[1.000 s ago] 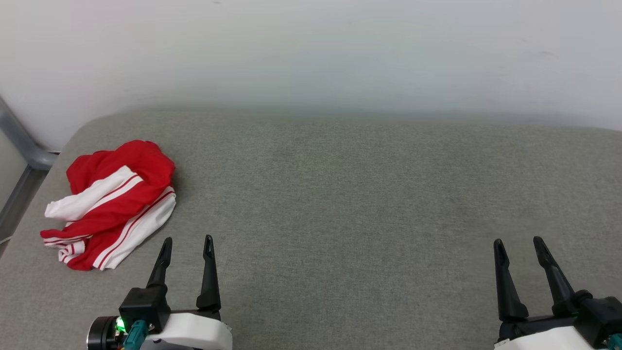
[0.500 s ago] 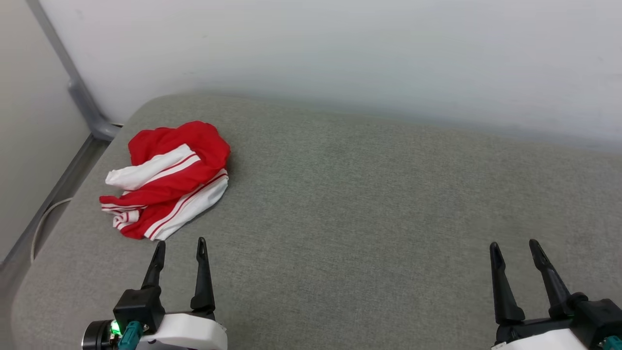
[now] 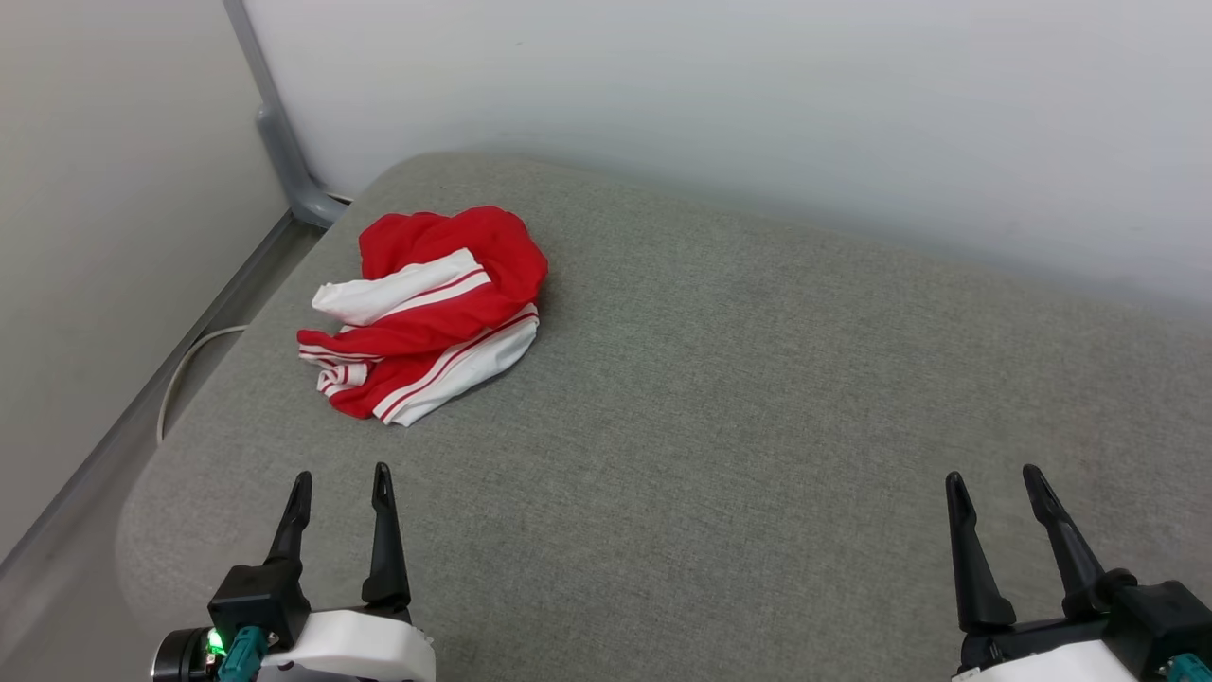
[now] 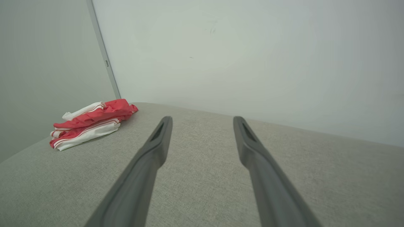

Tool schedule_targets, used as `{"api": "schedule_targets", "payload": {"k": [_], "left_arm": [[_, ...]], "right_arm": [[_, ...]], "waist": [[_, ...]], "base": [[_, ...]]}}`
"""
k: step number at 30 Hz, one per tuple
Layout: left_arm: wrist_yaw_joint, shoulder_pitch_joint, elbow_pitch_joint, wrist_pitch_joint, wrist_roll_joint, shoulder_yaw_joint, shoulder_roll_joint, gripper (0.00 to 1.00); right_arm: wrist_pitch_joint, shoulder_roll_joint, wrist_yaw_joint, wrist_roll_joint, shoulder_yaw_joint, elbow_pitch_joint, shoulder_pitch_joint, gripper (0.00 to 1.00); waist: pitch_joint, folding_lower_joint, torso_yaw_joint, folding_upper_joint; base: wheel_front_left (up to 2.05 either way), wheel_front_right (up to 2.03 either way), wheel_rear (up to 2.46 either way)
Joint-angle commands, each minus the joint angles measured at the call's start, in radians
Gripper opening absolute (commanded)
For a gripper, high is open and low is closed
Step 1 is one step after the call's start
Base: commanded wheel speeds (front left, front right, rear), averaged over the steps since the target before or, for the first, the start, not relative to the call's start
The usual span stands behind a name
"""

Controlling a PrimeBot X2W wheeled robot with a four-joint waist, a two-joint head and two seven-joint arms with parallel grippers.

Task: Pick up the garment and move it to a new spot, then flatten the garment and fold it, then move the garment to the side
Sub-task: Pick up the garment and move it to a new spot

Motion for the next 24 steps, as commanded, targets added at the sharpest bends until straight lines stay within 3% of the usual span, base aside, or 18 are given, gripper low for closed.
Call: {"api": "schedule_targets", "payload": {"k": [1,14,19,24], "left_arm": [[0.000,0.002,-0.001,-0.003,-0.003,0.002,-0.001,1.00],[-0.001,-0.002,0.002,-0.003,-0.024,0.035,0.000,1.00],[-0.044,-0.070,0.015,-0.003,-0.027,0.118,0.000,1.00],[-0.125,-0.248,0.047,-0.003,-0.026,0.239,0.045,1.00]], "right_arm": [[-0.002,0.001,0.000,-0.009,-0.001,-0.004,-0.001,1.00],[-0.002,0.001,0.000,-0.013,0.009,-0.001,-0.012,1.00],[-0.002,0.001,0.000,-0.035,0.012,-0.018,-0.031,1.00],[-0.002,0.001,0.000,-0.086,0.008,-0.053,-0.079,1.00]], "waist": [[0.005,0.0000,0.019,0.0000],[0.010,0.0000,0.028,0.0000],[0.047,0.0000,-0.001,0.0000],[0.152,0.0000,-0.049,0.0000]], "base": [[0.00,0.00,0.00],[0.00,0.00,0.00],[0.00,0.00,0.00],[0.00,0.00,0.00]]}}
